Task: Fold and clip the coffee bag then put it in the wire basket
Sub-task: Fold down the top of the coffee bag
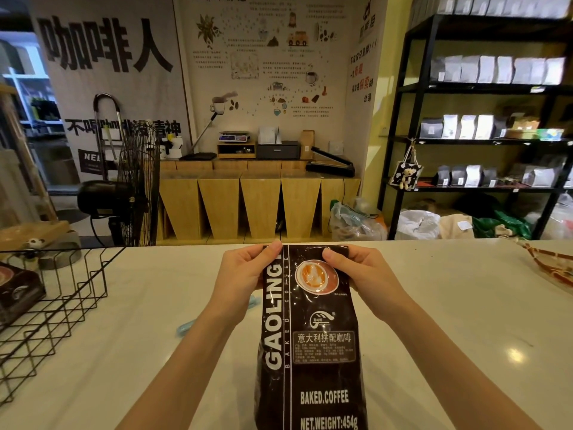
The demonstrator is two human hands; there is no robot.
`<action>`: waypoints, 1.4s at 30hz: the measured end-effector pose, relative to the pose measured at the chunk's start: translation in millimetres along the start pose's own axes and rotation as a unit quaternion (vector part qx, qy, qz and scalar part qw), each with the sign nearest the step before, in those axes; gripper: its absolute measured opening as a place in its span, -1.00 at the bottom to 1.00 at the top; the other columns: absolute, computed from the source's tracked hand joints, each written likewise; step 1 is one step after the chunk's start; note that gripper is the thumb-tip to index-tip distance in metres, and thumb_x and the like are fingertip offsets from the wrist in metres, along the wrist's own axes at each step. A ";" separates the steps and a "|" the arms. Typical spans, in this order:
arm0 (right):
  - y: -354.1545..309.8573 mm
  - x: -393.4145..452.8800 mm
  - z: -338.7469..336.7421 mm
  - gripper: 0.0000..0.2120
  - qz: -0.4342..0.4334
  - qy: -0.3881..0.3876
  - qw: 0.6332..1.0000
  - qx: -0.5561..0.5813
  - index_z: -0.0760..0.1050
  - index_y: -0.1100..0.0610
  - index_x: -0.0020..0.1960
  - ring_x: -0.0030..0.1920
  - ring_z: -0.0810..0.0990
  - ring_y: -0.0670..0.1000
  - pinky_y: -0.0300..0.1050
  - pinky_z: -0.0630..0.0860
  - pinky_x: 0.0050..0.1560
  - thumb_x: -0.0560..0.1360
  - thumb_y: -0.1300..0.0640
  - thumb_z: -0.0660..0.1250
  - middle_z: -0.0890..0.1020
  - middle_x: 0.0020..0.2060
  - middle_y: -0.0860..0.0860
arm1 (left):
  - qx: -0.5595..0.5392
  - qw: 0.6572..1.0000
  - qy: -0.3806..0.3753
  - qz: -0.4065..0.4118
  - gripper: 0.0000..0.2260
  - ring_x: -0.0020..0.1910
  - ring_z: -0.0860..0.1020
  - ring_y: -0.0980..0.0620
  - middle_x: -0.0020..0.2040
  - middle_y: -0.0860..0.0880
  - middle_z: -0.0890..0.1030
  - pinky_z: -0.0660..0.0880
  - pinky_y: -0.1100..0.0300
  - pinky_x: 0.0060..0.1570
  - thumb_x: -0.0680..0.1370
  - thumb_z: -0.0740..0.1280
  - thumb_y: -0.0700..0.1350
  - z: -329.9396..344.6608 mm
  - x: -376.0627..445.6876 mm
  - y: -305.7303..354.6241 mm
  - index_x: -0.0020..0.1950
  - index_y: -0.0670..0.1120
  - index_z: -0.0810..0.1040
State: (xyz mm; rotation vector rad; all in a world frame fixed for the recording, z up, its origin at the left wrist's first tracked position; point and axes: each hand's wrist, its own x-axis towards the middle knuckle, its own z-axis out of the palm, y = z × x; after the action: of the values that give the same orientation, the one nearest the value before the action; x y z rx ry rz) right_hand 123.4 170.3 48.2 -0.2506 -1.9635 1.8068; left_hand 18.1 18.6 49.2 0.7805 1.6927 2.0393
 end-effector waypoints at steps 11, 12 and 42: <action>-0.7 -0.7 1.2 -0.67 0.006 -0.016 0.999 0.028 0.63 0.23 -0.07 -0.19 0.67 0.09 -0.25 0.58 -0.23 0.33 0.00 0.35 0.70 -0.19 0.17 | -0.035 0.999 0.015 0.014 -0.81 -0.32 0.65 -0.02 -0.32 -0.10 0.69 0.56 0.18 -0.24 0.45 0.31 -0.06 3.4 -3.1 -1.9 -0.21 -0.13 0.65; -1.4 -0.8 0.9 -0.69 0.007 -0.020 0.999 0.031 0.64 0.21 -0.08 -0.19 0.67 0.08 -0.24 0.58 -0.23 0.32 0.00 0.36 0.70 -0.21 0.15 | -0.036 0.999 0.015 0.016 -0.82 -0.32 0.65 -0.02 -0.32 -0.10 0.69 0.55 0.18 -0.24 0.44 0.32 -0.06 3.4 -3.0 -1.9 -0.22 -0.13 0.65; 4.6 7.1 5.5 -0.90 0.019 0.023 0.996 0.078 0.61 0.15 -0.20 -0.33 0.68 0.01 -0.18 0.61 -0.25 0.43 0.16 0.34 0.71 -0.36 0.03 | 0.640 0.758 -0.062 -0.112 -0.64 0.00 0.48 0.08 0.01 0.06 0.55 0.44 0.20 0.06 0.33 0.46 -0.04 -111.0 31.1 -51.9 0.10 -0.01 0.57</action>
State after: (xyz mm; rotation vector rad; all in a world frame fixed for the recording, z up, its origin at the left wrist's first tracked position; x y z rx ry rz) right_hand 113.9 169.0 45.1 -0.2778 -1.7861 1.9492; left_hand -78.9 -37.1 -9.6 0.9198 2.8021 0.3760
